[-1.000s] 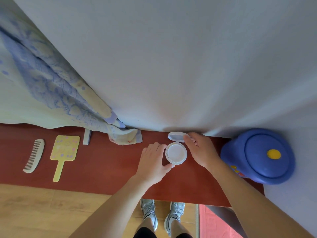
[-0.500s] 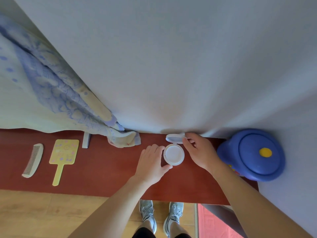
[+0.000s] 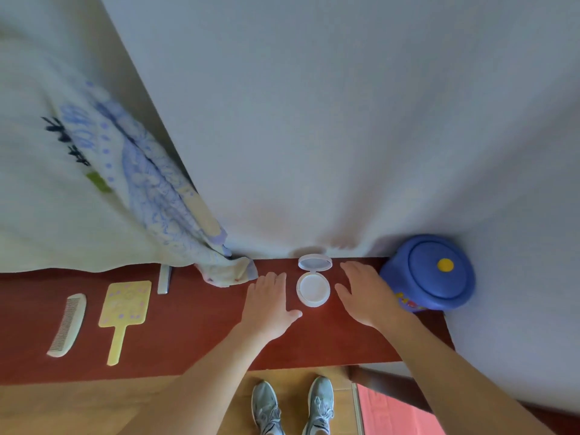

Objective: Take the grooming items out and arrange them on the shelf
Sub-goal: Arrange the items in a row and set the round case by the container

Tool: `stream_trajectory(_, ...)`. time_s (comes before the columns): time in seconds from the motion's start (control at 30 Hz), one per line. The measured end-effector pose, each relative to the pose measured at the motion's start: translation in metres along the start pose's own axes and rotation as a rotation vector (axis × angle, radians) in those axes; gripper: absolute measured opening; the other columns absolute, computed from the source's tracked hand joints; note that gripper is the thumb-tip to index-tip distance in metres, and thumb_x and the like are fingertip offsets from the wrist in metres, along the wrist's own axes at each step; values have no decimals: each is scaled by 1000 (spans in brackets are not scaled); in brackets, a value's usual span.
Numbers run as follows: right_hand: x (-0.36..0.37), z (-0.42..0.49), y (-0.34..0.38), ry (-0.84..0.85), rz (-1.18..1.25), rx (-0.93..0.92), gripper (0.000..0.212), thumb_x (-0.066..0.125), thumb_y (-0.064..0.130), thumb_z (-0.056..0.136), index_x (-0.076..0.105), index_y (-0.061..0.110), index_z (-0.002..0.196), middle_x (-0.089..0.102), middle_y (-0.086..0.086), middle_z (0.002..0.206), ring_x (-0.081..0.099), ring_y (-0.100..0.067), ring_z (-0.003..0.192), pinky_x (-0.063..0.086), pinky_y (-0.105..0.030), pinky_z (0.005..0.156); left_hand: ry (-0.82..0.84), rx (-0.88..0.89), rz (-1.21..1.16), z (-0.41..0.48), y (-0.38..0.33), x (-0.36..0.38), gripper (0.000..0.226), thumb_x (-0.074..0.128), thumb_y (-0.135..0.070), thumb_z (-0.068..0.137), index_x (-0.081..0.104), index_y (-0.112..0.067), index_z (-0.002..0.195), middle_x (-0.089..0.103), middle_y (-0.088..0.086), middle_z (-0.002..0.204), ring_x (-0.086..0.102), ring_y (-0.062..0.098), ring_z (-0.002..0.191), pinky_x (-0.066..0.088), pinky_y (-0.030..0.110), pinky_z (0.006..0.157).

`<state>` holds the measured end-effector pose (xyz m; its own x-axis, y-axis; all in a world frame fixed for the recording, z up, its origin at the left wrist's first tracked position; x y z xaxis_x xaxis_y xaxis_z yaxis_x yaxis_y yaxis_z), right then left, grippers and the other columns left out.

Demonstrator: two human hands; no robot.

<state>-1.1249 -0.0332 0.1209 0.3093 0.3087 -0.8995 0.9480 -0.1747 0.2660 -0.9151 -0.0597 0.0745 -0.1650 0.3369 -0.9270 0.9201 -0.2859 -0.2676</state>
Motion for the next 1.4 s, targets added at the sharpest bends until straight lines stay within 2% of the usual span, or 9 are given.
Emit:
stream_trajectory(0.17, -13, -19, 18, -10, -55, 28, 55, 40, 37, 100, 30, 13, 148, 33, -2, 152, 28, -20, 139, 26, -31, 112, 15, 29, 45, -9, 13, -22, 83, 63, -56, 86, 30, -12, 147, 45, 5, 139, 44, 25, 129, 38, 37, 107)
stream_trajectory(0.4, -30, -52, 38, -93, -172, -36, 48, 35, 37, 102, 37, 13, 143, 39, -2, 148, 32, -20, 137, 27, -32, 110, -9, 31, 96, -34, 22, -59, 68, 47, -52, 97, 29, -12, 149, 26, 10, 159, 22, 28, 148, 23, 43, 119)
stream_trajectory(0.57, -31, -77, 41, -103, -233, -63, 50, 30, 37, 102, 33, 13, 146, 35, -2, 153, 27, -20, 141, 20, -32, 115, -84, 54, 126, -64, 20, -80, 62, 39, -52, 99, 36, -12, 146, 38, 6, 152, 32, 23, 141, 29, 42, 115)
stream_trajectory(0.67, -32, -96, 40, -137, -241, -81, 48, 31, 37, 101, 39, 14, 142, 42, -3, 147, 33, -22, 138, 24, -33, 114, -127, 57, 133, -90, 13, -88, 61, 36, -50, 100, 37, -12, 148, 38, 6, 153, 33, 21, 142, 29, 39, 116)
stream_trajectory(0.8, -34, -123, 42, -182, -241, -125, 42, 33, 36, 99, 48, 14, 131, 50, -3, 136, 40, -24, 129, 31, -36, 109, -193, 49, 138, -126, 6, -93, 51, 34, -43, 102, 43, -14, 143, 53, 2, 137, 48, 20, 126, 40, 35, 105)
stream_trajectory(0.87, -35, -134, 42, -196, -226, -142, 40, 33, 35, 99, 50, 15, 129, 52, -3, 134, 41, -24, 128, 31, -37, 109, -205, 50, 138, -143, 2, -95, 47, 35, -40, 102, 48, -14, 139, 55, 2, 135, 50, 21, 124, 41, 36, 104)
stream_trajectory(1.17, -36, -177, 72, -278, -198, -186, 38, 33, 34, 95, 56, 17, 120, 57, 0, 125, 46, -23, 119, 36, -35, 103, -225, 18, 125, -208, 18, -110, 50, 31, -39, 104, 39, -16, 148, 38, 1, 154, 32, 18, 143, 24, 34, 118)
stream_trajectory(1.33, -32, -195, 110, -296, -159, -181, 42, 28, 33, 92, 57, 15, 116, 57, 0, 120, 49, -24, 116, 38, -35, 101, -253, 58, 109, -221, 44, -120, 50, 31, -39, 104, 37, -17, 149, 36, 1, 156, 30, 18, 144, 22, 33, 118)
stream_trajectory(1.4, -28, -199, 127, -331, -138, -167, 36, 37, 30, 93, 58, 13, 116, 58, 0, 120, 50, -24, 117, 39, -35, 100, -249, 77, 104, -228, 60, -123, 50, 31, -38, 104, 38, -16, 148, 37, 2, 155, 31, 19, 144, 23, 34, 118)
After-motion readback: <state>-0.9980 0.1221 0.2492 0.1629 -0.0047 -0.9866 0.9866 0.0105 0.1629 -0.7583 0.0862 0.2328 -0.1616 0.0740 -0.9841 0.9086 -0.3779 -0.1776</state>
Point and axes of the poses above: each hand's wrist, its own z-axis towards the middle knuckle, its own x-axis out of the palm, y = z × x, the point moved 2 cm from there along z, towards the middle knuckle
